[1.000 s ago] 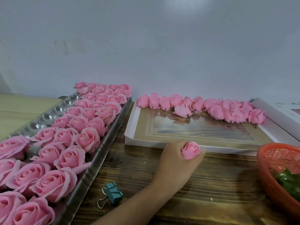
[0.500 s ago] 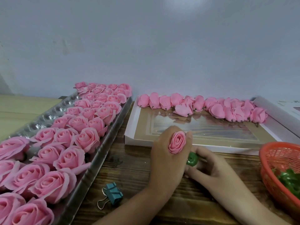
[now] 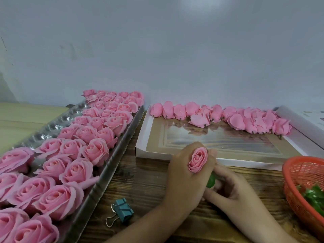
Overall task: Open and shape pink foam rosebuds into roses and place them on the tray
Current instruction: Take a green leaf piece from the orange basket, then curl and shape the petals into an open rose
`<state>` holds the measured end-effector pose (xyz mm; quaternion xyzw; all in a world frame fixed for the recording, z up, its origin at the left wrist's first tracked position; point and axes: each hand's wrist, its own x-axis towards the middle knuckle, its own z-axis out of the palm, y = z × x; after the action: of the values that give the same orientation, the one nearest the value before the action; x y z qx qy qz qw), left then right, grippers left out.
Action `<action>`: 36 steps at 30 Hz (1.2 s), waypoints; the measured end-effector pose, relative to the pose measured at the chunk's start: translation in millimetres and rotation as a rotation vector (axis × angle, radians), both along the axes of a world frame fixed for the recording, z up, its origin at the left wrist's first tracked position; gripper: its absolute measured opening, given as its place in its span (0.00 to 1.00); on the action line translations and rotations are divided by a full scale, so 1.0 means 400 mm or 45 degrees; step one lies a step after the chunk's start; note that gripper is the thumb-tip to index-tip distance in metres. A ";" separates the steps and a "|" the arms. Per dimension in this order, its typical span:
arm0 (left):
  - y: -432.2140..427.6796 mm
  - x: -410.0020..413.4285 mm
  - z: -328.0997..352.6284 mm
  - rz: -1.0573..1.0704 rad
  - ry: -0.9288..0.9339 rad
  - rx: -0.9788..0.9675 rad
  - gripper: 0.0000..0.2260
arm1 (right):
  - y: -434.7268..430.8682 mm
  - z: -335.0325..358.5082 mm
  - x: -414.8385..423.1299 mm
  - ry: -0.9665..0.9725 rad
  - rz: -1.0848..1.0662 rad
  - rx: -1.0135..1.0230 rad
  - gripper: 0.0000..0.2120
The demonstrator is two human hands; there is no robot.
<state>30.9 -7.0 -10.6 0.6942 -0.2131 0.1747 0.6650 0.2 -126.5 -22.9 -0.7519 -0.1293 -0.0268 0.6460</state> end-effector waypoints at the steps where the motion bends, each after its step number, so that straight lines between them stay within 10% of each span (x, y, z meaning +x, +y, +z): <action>1: 0.000 0.000 0.000 0.021 -0.002 -0.004 0.20 | 0.002 0.004 -0.001 0.024 0.005 0.032 0.14; 14: 0.000 0.002 -0.001 -0.018 -0.159 0.030 0.11 | 0.005 0.019 -0.010 0.101 -0.115 0.086 0.21; 25: 0.000 -0.005 0.006 0.002 -0.299 0.073 0.11 | 0.019 0.014 -0.006 0.394 0.022 0.709 0.25; 30: -0.003 -0.006 0.006 -0.015 -0.283 0.077 0.11 | 0.018 0.013 -0.007 0.510 0.061 0.861 0.10; 33: -0.005 -0.003 0.004 -0.047 -0.256 0.103 0.10 | 0.022 0.025 -0.007 0.540 0.065 0.854 0.24; 36: -0.007 0.000 0.001 -0.043 -0.239 0.108 0.10 | 0.021 0.022 -0.002 0.565 -0.029 0.856 0.10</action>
<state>30.9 -10.0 -10.2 0.6986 -0.2935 0.2185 0.6149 -0.8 -117.9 -14.2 -0.4875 0.0377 0.0883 0.8679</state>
